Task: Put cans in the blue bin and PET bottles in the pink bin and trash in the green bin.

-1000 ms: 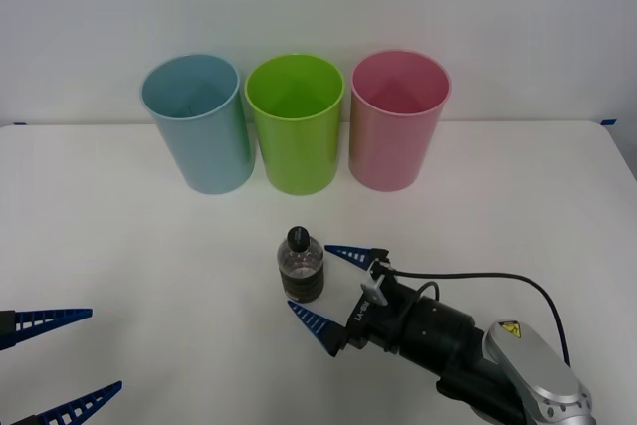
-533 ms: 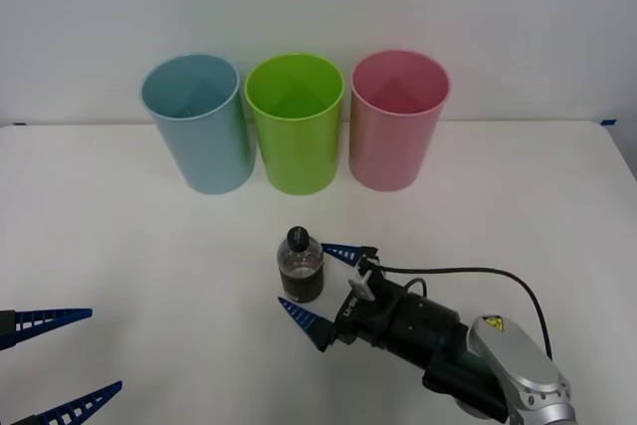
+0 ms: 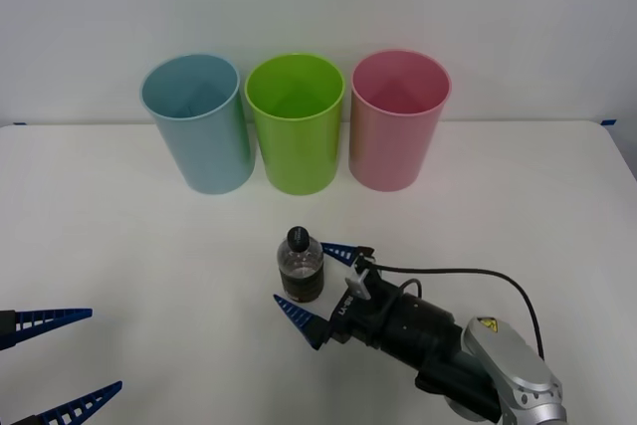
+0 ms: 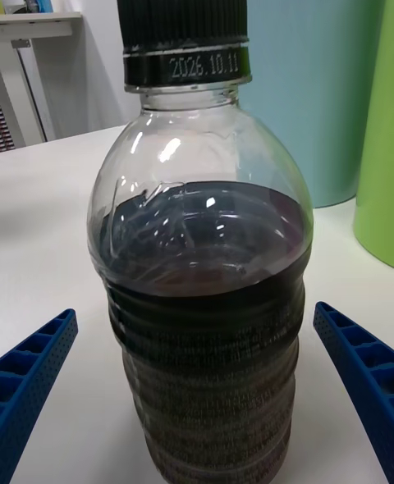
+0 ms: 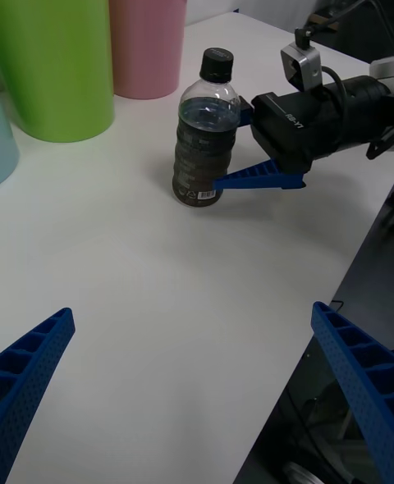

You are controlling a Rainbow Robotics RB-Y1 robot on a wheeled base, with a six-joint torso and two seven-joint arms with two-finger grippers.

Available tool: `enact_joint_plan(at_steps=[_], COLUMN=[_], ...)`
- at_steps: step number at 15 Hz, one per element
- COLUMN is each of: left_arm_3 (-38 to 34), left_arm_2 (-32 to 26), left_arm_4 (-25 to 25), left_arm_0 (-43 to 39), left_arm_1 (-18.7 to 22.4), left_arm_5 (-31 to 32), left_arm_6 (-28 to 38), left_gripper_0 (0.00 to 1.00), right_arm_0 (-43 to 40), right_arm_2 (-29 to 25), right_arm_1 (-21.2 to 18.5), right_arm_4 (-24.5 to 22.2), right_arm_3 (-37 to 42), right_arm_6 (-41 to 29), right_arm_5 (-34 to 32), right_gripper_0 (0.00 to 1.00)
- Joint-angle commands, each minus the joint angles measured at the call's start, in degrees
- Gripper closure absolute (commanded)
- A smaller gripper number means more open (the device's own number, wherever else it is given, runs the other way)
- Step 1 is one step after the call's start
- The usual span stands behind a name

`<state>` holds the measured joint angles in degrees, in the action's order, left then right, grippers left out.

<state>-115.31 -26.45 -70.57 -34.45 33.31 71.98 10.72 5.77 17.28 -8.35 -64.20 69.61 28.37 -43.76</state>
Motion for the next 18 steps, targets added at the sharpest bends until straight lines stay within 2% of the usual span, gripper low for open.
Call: enact_joint_plan(at_steps=[1,11,13,14,18], left_arm_3=[0.00,0.00,0.00,0.00,0.00], left_arm_2=[0.00,0.00,0.00,0.00,0.00], left_arm_4=[0.00,0.00,0.00,0.00,0.00], left_arm_0=[0.00,0.00,0.00,0.00,0.00], left_arm_1=[0.00,0.00,0.00,0.00,0.00], left_arm_5=[0.00,0.00,0.00,0.00,0.00], left_arm_6=[0.00,0.00,0.00,0.00,0.00], left_gripper_0=[0.00,0.00,0.00,0.00,0.00], right_arm_0=[0.56,1.09,1.35,1.35,1.53], right_arm_2=[0.03,0.21,0.29,0.29,0.38], right_arm_1=[0.00,0.44,0.44,0.44,0.44], right_arm_4=[0.13,0.65,0.65,0.74,1.97], right_arm_3=[0.00,-0.09,-0.09,0.00,0.00], right_arm_6=[0.11,0.20,0.64,0.81,1.69], right_arm_5=[-0.10,-0.10,-0.45,-0.62,-0.80], right_gripper_0=[0.00,0.00,0.94,1.00,1.00])
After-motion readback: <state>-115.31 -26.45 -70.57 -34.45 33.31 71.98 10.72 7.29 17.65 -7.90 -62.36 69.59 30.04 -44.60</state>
